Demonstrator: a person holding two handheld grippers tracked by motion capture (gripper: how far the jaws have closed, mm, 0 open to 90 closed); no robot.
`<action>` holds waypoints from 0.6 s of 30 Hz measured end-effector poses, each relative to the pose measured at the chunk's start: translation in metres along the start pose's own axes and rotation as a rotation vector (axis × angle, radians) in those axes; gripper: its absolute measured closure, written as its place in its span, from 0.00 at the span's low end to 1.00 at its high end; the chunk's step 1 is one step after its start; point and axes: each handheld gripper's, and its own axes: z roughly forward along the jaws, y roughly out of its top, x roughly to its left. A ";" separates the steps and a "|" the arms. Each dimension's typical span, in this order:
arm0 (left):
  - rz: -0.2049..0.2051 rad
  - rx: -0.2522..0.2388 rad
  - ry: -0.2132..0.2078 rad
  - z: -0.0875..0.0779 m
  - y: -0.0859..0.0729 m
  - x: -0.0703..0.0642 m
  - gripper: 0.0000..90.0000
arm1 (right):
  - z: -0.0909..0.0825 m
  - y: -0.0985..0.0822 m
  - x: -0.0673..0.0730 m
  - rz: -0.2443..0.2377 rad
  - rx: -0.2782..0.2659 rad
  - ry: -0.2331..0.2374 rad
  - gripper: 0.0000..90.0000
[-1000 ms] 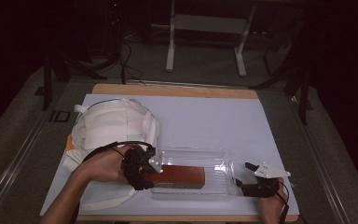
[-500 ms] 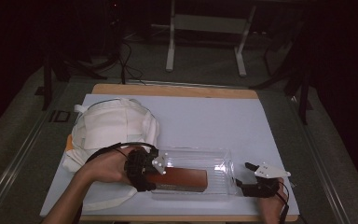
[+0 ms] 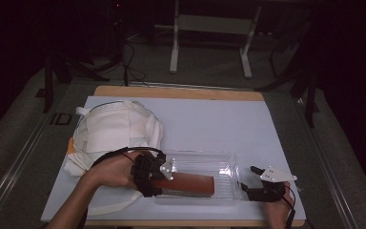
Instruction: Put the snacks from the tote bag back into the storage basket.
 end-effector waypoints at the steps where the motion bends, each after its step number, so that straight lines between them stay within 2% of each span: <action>1: 0.000 0.000 0.000 0.000 0.000 0.000 0.48 | 0.000 0.000 0.000 0.000 0.000 0.000 0.22; 8: 0.004 0.005 -0.001 0.003 0.006 0.001 0.48 | 0.000 0.000 0.000 0.000 0.001 0.000 0.22; 18: 0.031 0.000 0.028 0.007 0.016 0.000 0.47 | 0.000 0.000 0.000 0.001 -0.001 0.000 0.22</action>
